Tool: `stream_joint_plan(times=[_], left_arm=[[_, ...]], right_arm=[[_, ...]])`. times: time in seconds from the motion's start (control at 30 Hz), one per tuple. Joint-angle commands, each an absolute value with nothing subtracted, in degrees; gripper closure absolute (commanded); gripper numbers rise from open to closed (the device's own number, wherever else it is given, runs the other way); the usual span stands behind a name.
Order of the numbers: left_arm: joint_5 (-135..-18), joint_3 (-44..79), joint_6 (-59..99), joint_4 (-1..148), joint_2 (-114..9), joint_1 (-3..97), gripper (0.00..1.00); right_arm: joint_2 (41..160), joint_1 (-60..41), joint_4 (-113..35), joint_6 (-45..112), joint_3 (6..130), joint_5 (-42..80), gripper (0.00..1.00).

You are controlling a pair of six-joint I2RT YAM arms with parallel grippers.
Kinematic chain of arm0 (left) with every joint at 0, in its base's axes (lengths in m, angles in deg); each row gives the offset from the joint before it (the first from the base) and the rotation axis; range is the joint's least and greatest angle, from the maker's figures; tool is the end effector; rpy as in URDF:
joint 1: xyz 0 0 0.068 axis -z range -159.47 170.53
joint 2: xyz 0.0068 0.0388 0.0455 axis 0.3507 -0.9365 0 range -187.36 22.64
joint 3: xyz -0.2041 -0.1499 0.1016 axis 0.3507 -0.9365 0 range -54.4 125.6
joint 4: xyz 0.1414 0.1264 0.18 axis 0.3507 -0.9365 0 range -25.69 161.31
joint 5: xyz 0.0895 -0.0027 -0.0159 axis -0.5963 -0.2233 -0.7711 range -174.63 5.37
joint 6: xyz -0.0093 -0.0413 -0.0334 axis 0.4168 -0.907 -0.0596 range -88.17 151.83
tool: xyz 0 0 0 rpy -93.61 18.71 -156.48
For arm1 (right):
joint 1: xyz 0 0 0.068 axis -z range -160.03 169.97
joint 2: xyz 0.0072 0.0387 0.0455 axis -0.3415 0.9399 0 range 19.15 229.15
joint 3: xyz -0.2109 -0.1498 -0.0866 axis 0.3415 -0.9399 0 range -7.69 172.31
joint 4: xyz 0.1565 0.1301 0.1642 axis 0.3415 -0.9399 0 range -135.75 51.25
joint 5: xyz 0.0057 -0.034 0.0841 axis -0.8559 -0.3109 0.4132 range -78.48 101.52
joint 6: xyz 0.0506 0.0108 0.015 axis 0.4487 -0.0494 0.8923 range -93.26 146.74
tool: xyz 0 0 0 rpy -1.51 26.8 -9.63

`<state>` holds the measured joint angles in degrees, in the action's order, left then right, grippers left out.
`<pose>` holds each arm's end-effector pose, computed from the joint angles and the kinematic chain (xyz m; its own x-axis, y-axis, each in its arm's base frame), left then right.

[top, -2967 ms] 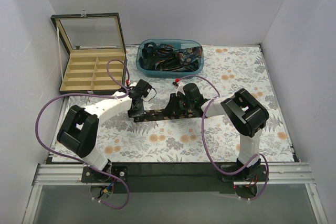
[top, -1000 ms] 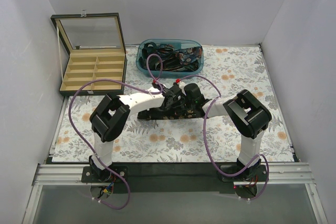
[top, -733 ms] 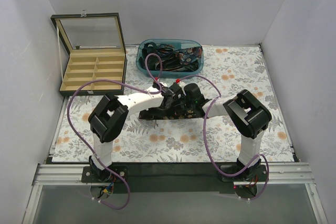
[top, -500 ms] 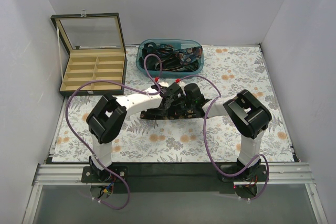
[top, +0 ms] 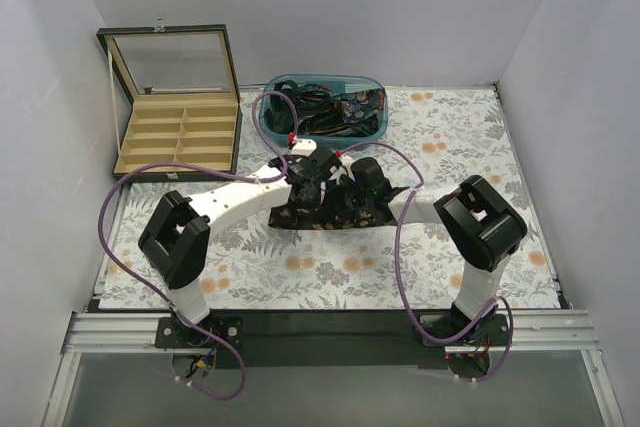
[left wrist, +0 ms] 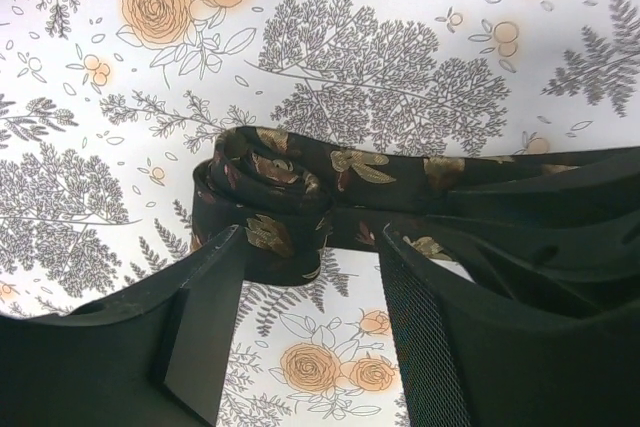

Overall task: Roll the ties
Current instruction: Roll the tie

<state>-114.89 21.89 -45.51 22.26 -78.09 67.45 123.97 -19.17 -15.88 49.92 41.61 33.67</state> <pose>0.2500 -0.2410 0.2258 -0.6636 -0.5242 -0.5337 -0.5221 0.8355 -0.1714 0.2752 0.2413 0.1430 -0.7117 -0.1092 -0.6939 -0.5991 0.6102 0.5184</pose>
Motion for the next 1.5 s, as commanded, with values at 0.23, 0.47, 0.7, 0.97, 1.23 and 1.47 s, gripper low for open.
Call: stream_joint_plan(times=[0.23,0.47,0.7,0.97,1.23,1.47], left_arm=[[-112.32,20.31,-43.14,24.9,-67.21,62.74,0.28],[-102.12,13.03,-36.11,31.58,-57.36,49.02,0.23],[-95.79,3.72,-31.71,37.64,-53.04,36.28,0.17],[-93.77,-4.74,-31.45,45.74,-51.19,32.31,0.07],[-93.94,-5.27,-30.83,46.0,-51.37,31.61,0.07],[-93.41,-5.27,-30.66,45.91,-51.63,31.17,0.07]], right_arm=[[118.12,-19.5,-23.35,36.25,45.48,34.98,0.54],[117.59,-20.99,-34.26,19.38,52.42,35.86,0.15],[121.19,-28.19,-38.66,6.45,59.01,34.98,0.02],[129.7,-32.41,-42.53,1.17,68.59,32.18,0.02],[135.87,-32.94,-44.19,-0.85,74.05,32.52,0.02],[140.35,-33.3,-44.81,-1.82,76.16,33.75,0.05]])
